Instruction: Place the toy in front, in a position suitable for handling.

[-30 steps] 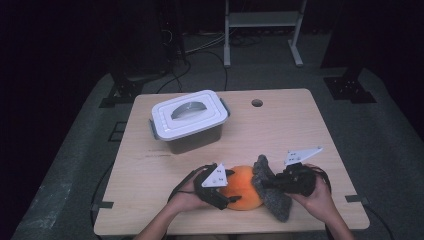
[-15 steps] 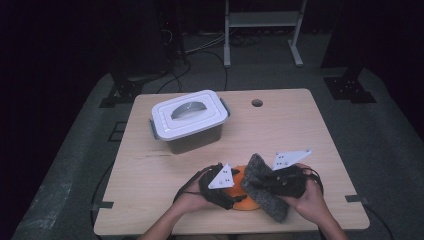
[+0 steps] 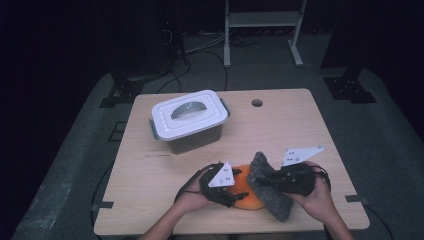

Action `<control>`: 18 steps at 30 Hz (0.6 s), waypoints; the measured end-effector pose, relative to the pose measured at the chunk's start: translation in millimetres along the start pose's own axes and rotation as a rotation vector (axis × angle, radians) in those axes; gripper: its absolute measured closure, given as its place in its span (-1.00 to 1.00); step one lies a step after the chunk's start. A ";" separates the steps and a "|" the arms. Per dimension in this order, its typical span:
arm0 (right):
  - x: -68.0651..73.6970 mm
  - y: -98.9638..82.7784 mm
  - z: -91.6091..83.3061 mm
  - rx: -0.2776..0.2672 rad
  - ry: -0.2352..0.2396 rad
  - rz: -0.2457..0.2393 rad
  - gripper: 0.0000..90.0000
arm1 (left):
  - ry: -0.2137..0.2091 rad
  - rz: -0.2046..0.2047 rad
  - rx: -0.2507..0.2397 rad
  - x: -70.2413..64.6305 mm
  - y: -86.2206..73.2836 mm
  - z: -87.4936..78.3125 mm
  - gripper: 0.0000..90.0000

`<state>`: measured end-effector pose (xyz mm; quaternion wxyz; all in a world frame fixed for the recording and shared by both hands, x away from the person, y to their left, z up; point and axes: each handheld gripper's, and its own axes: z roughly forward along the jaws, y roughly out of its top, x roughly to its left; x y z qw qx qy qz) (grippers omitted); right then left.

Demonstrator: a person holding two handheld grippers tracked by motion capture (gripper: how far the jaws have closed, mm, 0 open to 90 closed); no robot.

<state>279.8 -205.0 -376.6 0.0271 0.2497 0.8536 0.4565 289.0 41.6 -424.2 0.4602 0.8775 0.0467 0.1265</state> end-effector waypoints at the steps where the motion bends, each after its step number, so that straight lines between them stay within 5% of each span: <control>1: 2.2 1.2 4.0 0.010 0.008 -0.008 0.73 | -0.003 -0.001 0.000 -0.9 -0.6 0.4 -0.37; 5: -1.2 -5.7 15.4 0.054 0.024 -0.006 0.73 | -0.013 0.000 0.006 -0.1 -5.9 -0.7 -0.39; 9: -9.6 -11.6 5.0 0.038 -0.008 0.025 0.73 | -0.018 -0.024 0.013 2.9 -9.7 -1.6 -0.39; 12: -15.1 -17.8 1.9 0.036 0.002 0.059 0.73 | -0.033 -0.017 -0.013 5.3 -7.9 -2.6 -0.50; 15: -12.8 -17.2 5.6 0.061 0.028 0.051 0.73 | -0.032 -0.056 -0.051 7.9 -4.2 -2.4 -0.56; 18: -9.6 -13.5 6.0 0.056 0.011 0.030 0.73 | -0.024 -0.021 -0.013 4.1 -7.6 1.0 -0.46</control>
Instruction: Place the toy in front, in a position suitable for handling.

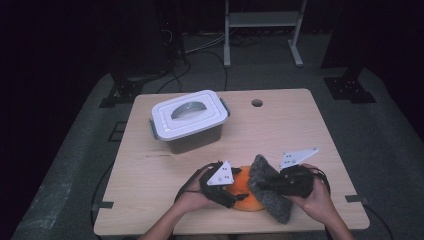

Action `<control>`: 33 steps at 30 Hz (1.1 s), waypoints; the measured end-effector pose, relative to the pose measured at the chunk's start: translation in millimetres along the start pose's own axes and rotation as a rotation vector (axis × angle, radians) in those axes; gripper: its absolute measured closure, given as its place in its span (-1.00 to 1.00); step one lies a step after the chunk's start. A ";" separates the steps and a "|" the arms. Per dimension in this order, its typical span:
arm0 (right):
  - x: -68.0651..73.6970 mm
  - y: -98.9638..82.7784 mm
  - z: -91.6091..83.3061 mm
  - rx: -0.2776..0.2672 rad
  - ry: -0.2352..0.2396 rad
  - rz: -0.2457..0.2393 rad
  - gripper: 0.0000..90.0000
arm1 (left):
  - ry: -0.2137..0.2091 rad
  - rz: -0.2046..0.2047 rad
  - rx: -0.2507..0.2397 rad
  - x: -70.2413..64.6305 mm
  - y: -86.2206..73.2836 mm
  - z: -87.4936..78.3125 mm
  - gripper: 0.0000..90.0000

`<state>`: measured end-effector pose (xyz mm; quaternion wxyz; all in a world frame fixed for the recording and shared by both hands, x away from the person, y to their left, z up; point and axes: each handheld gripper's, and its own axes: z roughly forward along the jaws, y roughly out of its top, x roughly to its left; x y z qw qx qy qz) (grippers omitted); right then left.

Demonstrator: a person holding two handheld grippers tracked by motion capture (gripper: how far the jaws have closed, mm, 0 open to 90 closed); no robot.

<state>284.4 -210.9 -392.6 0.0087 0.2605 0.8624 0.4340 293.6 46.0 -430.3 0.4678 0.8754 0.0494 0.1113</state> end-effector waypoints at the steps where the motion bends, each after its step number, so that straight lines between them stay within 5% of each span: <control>1: -0.8 -0.3 -0.6 -0.006 0.004 0.005 0.73 | -0.006 -0.008 0.002 0.2 -0.6 -0.7 -0.45; 5: -7.0 -6.1 -3.8 -0.003 0.014 0.022 0.73 | -0.037 -0.014 0.017 1.2 -2.9 -3.7 -0.37; 9: -13.7 -13.7 -8.7 -0.004 0.010 0.060 0.72 | -0.134 0.002 0.041 2.8 -5.5 -11.7 -0.36; 14: -7.3 -11.1 -1.9 0.015 0.042 0.036 0.71 | -0.047 -0.003 -0.007 4.4 1.8 -11.2 -0.63; 21: -10.4 -15.1 -4.0 0.011 0.060 0.050 0.71 | -0.061 0.022 0.003 1.3 -4.2 -4.3 -0.30; 25: -21.6 -23.3 -7.3 0.014 0.071 0.093 0.71 | -0.073 0.017 0.003 1.7 -6.5 -6.1 -0.27; 28: -26.7 -26.0 -13.5 0.002 0.032 0.116 0.71 | -0.088 0.022 0.005 0.8 -6.8 -7.6 -0.27; 33: -22.7 -16.7 -12.1 -0.021 0.028 0.102 0.71 | -0.105 0.034 0.002 -0.1 -8.0 -7.5 -0.28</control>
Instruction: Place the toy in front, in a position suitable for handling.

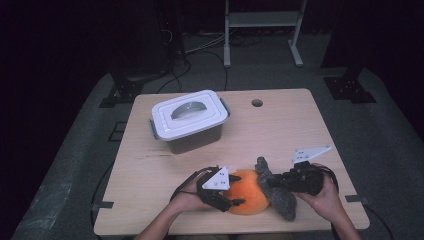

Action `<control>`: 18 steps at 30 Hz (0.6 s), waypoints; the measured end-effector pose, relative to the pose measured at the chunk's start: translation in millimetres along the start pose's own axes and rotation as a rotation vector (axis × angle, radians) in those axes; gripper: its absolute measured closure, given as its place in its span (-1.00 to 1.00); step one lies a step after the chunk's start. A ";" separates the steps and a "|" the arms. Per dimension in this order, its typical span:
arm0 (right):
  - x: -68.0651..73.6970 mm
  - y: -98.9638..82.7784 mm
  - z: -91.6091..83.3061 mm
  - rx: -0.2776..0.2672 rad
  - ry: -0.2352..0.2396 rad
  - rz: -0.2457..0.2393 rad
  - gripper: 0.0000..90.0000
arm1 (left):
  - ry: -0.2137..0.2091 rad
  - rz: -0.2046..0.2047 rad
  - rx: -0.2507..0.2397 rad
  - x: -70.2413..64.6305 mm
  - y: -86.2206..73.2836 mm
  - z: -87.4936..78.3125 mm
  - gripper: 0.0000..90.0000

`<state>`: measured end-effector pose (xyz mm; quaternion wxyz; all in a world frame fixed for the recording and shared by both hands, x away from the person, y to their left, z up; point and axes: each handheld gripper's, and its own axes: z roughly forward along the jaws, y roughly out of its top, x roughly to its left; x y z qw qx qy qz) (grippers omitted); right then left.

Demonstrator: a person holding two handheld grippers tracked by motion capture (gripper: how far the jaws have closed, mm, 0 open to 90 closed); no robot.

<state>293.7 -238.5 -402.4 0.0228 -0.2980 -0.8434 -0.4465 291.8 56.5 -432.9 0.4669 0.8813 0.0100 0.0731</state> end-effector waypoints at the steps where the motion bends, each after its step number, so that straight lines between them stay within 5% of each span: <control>1: -0.2 -0.2 2.3 0.006 -0.001 -0.002 0.71 | 0.000 -0.003 -0.004 0.2 -0.8 -0.1 -0.28; 4: -6.4 -5.5 2.4 0.009 0.021 0.025 0.71 | -0.001 -0.011 -0.015 0.6 -2.5 -0.2 -0.28; 9: -17.6 -19.7 -0.8 0.035 -0.016 0.066 0.71 | -0.001 -0.010 -0.014 0.5 -2.5 0.1 -0.29; 13: -13.2 -9.8 -3.7 -0.020 -0.008 0.051 0.71 | 0.004 -0.014 -0.020 -0.2 -2.6 0.8 -0.30; 18: -13.7 -9.5 1.8 -0.003 0.004 0.064 0.71 | 0.101 0.056 -0.019 -5.2 1.1 0.6 -0.03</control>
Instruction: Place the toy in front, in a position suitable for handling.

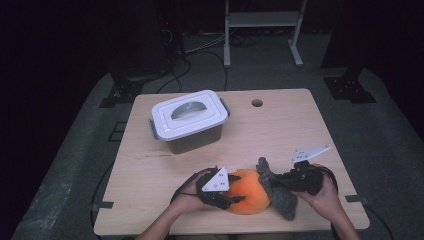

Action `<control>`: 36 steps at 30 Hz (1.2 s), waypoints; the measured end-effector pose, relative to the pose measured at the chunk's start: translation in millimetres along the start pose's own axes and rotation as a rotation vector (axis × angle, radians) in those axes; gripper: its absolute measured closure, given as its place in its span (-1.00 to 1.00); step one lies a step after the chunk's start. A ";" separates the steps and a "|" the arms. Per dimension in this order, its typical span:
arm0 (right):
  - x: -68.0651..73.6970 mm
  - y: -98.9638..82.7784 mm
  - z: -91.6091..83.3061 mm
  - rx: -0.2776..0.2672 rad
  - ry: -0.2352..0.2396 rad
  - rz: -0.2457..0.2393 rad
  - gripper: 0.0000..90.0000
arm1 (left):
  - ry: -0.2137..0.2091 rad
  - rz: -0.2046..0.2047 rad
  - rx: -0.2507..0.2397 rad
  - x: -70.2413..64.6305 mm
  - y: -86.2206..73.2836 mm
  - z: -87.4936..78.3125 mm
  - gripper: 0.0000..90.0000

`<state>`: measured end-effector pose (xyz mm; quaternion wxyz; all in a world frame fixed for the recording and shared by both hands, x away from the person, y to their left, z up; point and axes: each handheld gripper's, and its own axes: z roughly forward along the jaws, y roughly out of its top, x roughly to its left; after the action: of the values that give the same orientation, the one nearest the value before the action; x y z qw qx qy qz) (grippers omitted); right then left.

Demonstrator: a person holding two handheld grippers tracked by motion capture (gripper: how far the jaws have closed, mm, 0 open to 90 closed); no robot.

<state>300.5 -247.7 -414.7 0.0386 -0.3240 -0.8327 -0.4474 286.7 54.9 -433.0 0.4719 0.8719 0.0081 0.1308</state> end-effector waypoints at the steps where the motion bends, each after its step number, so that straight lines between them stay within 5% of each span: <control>1: -0.2 0.3 -2.5 -0.009 -0.002 0.003 0.71 | 0.019 0.007 0.003 -0.5 1.7 0.2 0.01; 5: 7.3 9.4 -11.2 -0.088 0.022 -0.020 0.72 | 0.053 -0.007 -0.017 0.9 4.8 3.3 0.03; 9: 9.6 11.1 2.2 -0.036 0.007 -0.033 0.72 | 0.023 -0.036 -0.021 1.6 7.1 2.4 -0.21; 13: 14.3 7.8 9.9 0.011 0.060 -0.051 0.72 | -0.019 -0.127 0.011 7.5 9.5 7.0 -0.75; 15: 20.4 6.9 10.5 0.036 0.083 -0.074 0.72 | -0.051 -0.158 0.018 8.7 4.6 11.7 -0.79; 17: 23.1 7.0 9.8 0.038 0.066 -0.088 0.73 | -0.032 -0.137 0.015 6.8 3.6 11.0 -0.60; 20: 21.2 9.9 6.0 0.018 0.053 -0.079 0.73 | 0.029 -0.047 -0.006 3.7 7.9 5.5 -0.17; 23: 22.1 14.6 0.0 -0.019 0.035 -0.082 0.74 | 0.116 0.033 -0.045 2.8 9.5 0.6 -0.07; 27: 25.9 20.1 2.3 -0.043 0.016 -0.098 0.74 | 0.108 0.032 -0.035 2.7 6.2 3.5 -0.18; 30: 23.4 17.2 12.4 -0.007 0.018 -0.092 0.73 | 0.054 -0.045 -0.006 7.1 7.9 4.0 -0.56; 33: 26.2 14.2 17.2 0.027 0.061 -0.109 0.73 | 0.037 -0.074 0.003 10.5 10.0 2.8 -0.72; 35: 29.1 13.8 17.3 0.046 0.070 -0.122 0.73 | 0.026 -0.071 -0.001 8.2 8.2 3.8 -0.67; 36: 29.9 13.9 16.3 0.055 0.065 -0.125 0.73 | 0.035 -0.053 -0.001 5.2 7.0 3.9 -0.49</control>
<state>288.6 -214.6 -403.8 0.0463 -0.2554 -0.8615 -0.4363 291.9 48.5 -428.1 0.4754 0.8687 0.0393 0.1337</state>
